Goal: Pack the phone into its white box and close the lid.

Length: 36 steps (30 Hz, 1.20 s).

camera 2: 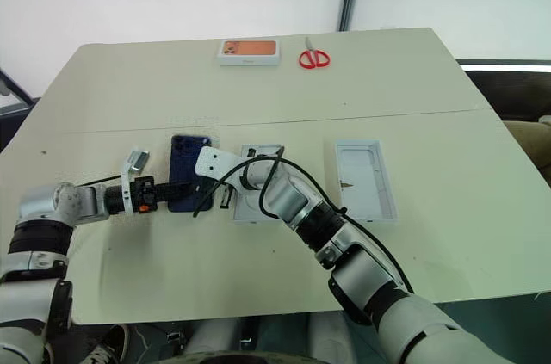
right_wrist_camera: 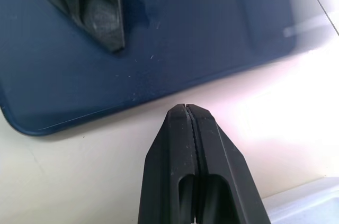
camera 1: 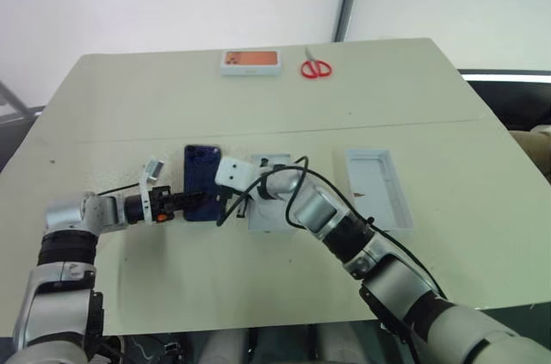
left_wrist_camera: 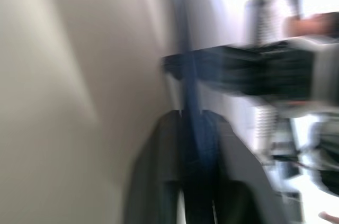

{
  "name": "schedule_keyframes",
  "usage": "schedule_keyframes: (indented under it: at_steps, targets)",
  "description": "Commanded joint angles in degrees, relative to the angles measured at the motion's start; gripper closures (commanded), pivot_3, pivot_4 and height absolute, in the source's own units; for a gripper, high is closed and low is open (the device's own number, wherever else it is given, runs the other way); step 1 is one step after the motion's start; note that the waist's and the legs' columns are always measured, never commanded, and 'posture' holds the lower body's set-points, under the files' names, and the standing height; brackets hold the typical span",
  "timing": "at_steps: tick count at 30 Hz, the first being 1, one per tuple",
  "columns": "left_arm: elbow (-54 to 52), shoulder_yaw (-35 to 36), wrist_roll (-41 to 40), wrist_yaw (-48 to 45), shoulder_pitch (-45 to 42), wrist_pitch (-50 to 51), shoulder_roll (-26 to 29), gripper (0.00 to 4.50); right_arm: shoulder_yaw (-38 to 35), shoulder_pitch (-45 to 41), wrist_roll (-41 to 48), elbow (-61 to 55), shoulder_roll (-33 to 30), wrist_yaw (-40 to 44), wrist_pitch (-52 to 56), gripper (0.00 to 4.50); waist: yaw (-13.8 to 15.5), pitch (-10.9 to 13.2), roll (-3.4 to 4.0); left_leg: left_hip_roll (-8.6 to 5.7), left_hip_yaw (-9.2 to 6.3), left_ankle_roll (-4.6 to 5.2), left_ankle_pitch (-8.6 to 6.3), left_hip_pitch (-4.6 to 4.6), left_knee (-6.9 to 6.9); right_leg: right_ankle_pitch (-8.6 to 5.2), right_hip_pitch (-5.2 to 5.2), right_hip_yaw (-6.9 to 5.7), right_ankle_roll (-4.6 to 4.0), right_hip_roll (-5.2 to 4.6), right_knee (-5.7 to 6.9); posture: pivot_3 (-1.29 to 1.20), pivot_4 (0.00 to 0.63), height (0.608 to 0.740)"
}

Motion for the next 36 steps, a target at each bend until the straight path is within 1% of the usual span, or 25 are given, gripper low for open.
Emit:
schedule_keyframes:
  at_steps: [1, 8, 11, 12, 14, 15, 16, 17, 18, 19, 20, 21, 23, 24, 26, 28, 31, 33, 36]
  targets:
    - [-1.2, 0.3, -0.4, 1.1, 0.4, 0.3, 0.7, 4.31, -0.1, -0.4, -0.2, -1.1, 0.6, 0.0, -0.8, 4.50, 0.0, 0.0, 0.00, 0.00, 0.01, 0.00, 0.00, -0.01, 0.00, 0.00, -0.02, 0.01, 0.00, 0.00, 0.01, 0.00, 0.150, 0.740]
    - [-1.2, 1.6, -2.1, 3.0, 0.9, 1.4, 0.2, 4.31, -1.3, -0.2, 0.5, -2.1, 0.2, -0.2, -0.9, 4.50, 0.0, 0.0, 0.00, -0.01, 0.00, 0.00, 0.00, -0.01, -0.02, 0.00, -0.04, 0.01, 0.00, -0.01, 0.02, 0.00, 0.150, 0.740]
    - [-0.2, 4.7, -4.7, 3.5, 0.1, 3.4, 0.7, 4.31, -7.4, 0.5, 7.1, -7.1, 1.4, 1.5, 0.3, 4.50, 0.0, 0.0, -0.05, 0.00, 0.00, -0.01, 0.00, -0.02, -0.02, 0.00, -0.04, 0.00, 0.00, -0.01, 0.01, 0.00, 0.150, 0.740]
    - [-0.3, 5.9, -5.7, 3.8, -0.1, 4.1, 0.9, 4.31, -10.3, 1.0, 10.8, -9.9, 2.0, 2.7, 1.7, 4.50, 0.0, 0.1, -0.07, 0.00, -0.02, -0.01, 0.00, -0.09, 0.00, 0.00, -0.08, 0.00, 0.00, -0.01, 0.01, 0.00, 0.150, 0.740]
    - [-1.9, 7.7, -7.0, 3.9, 0.5, 4.1, 0.8, 4.31, -16.4, 1.8, 19.7, -14.8, 3.5, 6.3, 8.1, 4.50, -0.1, 0.1, -0.07, 0.02, -0.02, -0.02, 0.01, -0.38, 0.09, 0.00, -0.30, 0.00, 0.00, 0.01, 0.04, 0.00, 0.150, 0.740]
    - [-3.9, 9.8, -9.0, 4.0, 1.1, 5.3, 0.5, 4.34, -21.1, 2.5, 26.0, -18.8, 3.2, 8.3, 12.4, 4.25, -0.1, 0.1, -0.08, 0.04, -0.02, -0.04, 0.03, -0.53, 0.12, 0.00, -0.31, 0.00, 0.00, 0.02, 0.09, 0.00, 0.150, 0.740]
    - [-5.3, 11.4, -10.6, 4.2, 1.5, 6.4, 0.3, 4.36, -24.2, 2.9, 30.2, -21.8, 2.9, 9.4, 15.4, 3.94, -0.1, 0.1, -0.09, 0.04, -0.03, -0.05, 0.04, -0.57, 0.12, 0.01, -0.31, 0.00, 0.00, 0.01, 0.11, 0.00, 0.150, 0.740]
    - [-7.0, 13.2, -12.0, 5.4, 2.0, 7.1, -0.3, 4.36, -24.0, 3.8, 30.3, -24.4, 0.7, 10.0, 15.6, 3.62, 0.0, 0.1, -0.10, 0.05, -0.04, -0.05, 0.04, -0.59, 0.10, 0.01, -0.31, 0.00, 0.00, 0.01, 0.11, 0.00, 0.150, 0.740]
    - [-8.0, 14.8, -13.2, 6.8, 2.1, 8.0, -1.0, 4.36, -22.9, 4.6, 29.5, -26.3, -1.8, 10.3, 15.3, 3.12, 0.1, 0.1, -0.10, 0.04, -0.06, -0.04, 0.03, -0.59, 0.11, 0.01, -0.30, -0.01, 0.00, 0.00, 0.08, 0.00, 0.150, 0.740]
    - [-9.6, 16.0, -14.1, 8.5, 2.3, 8.9, -1.8, 4.36, -22.3, 5.7, 29.4, -28.0, -4.0, 10.5, 15.8, 2.71, 0.3, 0.1, -0.13, 0.02, -0.09, -0.03, 0.02, -0.57, 0.14, 0.01, -0.39, -0.04, -0.01, -0.03, 0.05, 0.00, 0.150, 0.740]
    - [-10.9, 16.8, -14.8, 10.0, 2.5, 9.8, -2.4, 4.36, -22.1, 6.7, 29.9, -29.6, -5.8, 10.6, 16.4, 2.15, 0.4, 0.0, -0.15, 0.00, -0.09, -0.01, 0.01, -0.55, 0.16, 0.01, -0.38, -0.05, -0.01, -0.04, -0.01, 0.00, 0.150, 0.740]
    - [-12.1, 17.3, -15.5, 11.1, 2.9, 10.7, -2.9, 4.36, -21.3, 8.9, 30.6, -32.6, -9.7, 12.4, 17.2, 1.60, 0.6, 0.0, -0.15, -0.02, -0.09, -0.01, 0.01, -0.54, 0.19, 0.01, -0.35, -0.05, 0.00, -0.05, -0.02, 0.00, 0.150, 0.740]
    - [-14.1, 18.0, -16.5, 12.8, 3.6, 11.5, -3.6, 4.36, -19.7, 11.9, 31.2, -36.6, -15.6, 14.8, 17.5, 0.50, 0.8, 0.1, -0.16, -0.04, -0.07, -0.01, 0.00, -0.54, 0.19, 0.00, -0.34, -0.05, 0.00, -0.11, -0.03, 0.00, 0.150, 0.740]
    - [-14.5, 18.0, -16.9, 13.1, 4.0, 11.7, -3.7, 4.36, -18.2, 13.4, 30.7, -38.1, -18.9, 16.3, 16.7, 0.12, 0.8, 0.1, -0.17, -0.04, -0.02, 0.00, 0.00, -0.54, 0.19, 0.00, -0.34, -0.03, 0.01, -0.11, -0.03, 0.00, 0.150, 0.740]
    - [-15.0, 18.0, -17.6, 13.4, 4.6, 12.0, -3.8, 4.36, -15.7, 15.8, 29.6, -40.0, -23.4, 17.7, 14.5, 0.12, 0.6, 0.1, -0.22, -0.04, 0.08, 0.00, 0.01, -0.58, 0.17, 0.00, -0.23, 0.01, 0.01, -0.15, 0.00, 0.00, 0.150, 0.740]
    - [-15.1, 18.0, -18.3, 14.2, 4.6, 12.5, -4.4, 4.36, -14.0, 18.0, 30.1, -42.5, -25.8, 18.9, 12.7, 0.12, 0.2, 0.2, -0.26, 0.02, 0.08, 0.00, 0.01, -0.58, 0.14, 0.00, -0.25, 0.00, 0.01, -0.10, -0.01, 0.00, 0.150, 0.740]
    - [-15.6, 17.3, -18.5, 14.8, 4.5, 12.1, -4.7, 4.36, -13.2, 18.8, 30.5, -43.0, -26.5, 18.5, 12.1, 0.12, -0.1, 0.2, -0.29, 0.08, 0.08, -0.01, 0.01, -0.58, 0.11, -0.01, -0.26, 0.01, 0.01, -0.08, -0.01, 0.00, 0.150, 0.740]
    - [-15.7, 16.6, -18.2, 14.8, 4.5, 11.4, -4.7, 4.36, -12.0, 18.7, 29.3, -42.6, -26.9, 18.1, 10.8, 0.12, 0.1, 0.2, -0.33, 0.07, 0.09, -0.01, 0.01, -0.57, 0.12, -0.01, -0.25, 0.01, 0.00, -0.06, -0.02, 0.00, 0.150, 0.740]
    - [-17.0, 16.2, -18.7, 16.0, 3.8, 12.1, -5.3, 4.36, -6.8, 18.0, 22.0, -39.0, -28.8, 16.9, 4.7, 0.12, 0.5, 0.2, -0.37, 0.03, 0.08, -0.01, 0.01, -0.57, 0.17, -0.01, -0.23, 0.00, 0.00, -0.12, -0.03, 0.00, 0.150, 0.740]
